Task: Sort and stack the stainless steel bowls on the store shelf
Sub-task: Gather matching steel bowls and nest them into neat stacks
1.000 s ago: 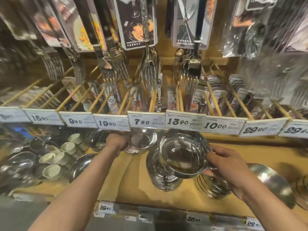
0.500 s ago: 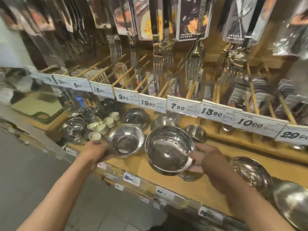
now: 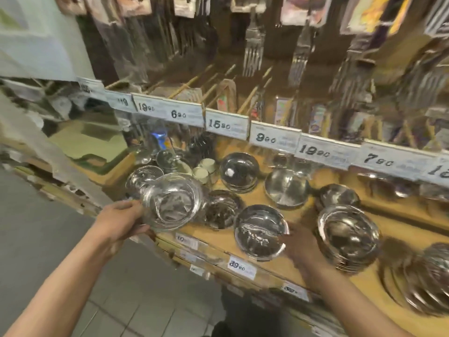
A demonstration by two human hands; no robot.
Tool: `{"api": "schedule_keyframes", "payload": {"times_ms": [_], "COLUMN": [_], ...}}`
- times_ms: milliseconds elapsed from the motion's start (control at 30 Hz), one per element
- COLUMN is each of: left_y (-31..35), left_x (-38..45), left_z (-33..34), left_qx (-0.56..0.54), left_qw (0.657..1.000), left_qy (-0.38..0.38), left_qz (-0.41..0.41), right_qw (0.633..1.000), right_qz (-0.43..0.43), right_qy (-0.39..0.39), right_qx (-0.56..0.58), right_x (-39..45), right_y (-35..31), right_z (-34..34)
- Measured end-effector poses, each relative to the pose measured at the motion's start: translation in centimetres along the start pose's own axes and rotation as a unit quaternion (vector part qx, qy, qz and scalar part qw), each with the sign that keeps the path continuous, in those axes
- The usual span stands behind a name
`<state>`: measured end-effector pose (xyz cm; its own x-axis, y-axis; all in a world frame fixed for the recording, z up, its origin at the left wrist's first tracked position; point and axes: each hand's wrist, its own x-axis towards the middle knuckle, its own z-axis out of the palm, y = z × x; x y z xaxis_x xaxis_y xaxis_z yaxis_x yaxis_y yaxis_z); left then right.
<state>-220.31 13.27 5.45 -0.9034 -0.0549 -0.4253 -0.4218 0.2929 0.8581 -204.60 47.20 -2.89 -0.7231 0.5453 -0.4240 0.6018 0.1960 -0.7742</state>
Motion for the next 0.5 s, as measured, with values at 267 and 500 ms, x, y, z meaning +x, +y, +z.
{"api": "schedule_keyframes", "payload": {"times_ms": [267,500], "left_y": [1.0,1.7], "left_x": [2.6,3.3], "left_z": [0.7,2.3], "left_qx": [0.021,0.046], "left_qw": [0.997,0.986], "left_qy": [-0.08,-0.16], "left_qz": [0.004,-0.001], "right_qw": [0.994,0.992], "right_qz": [0.065,0.094], "right_qy": [0.061,0.067], "right_qx": [-0.057,-0.044], "right_x": [2.7,4.4], "right_y": [1.8,1.8], "right_z": [0.8,1.9]}}
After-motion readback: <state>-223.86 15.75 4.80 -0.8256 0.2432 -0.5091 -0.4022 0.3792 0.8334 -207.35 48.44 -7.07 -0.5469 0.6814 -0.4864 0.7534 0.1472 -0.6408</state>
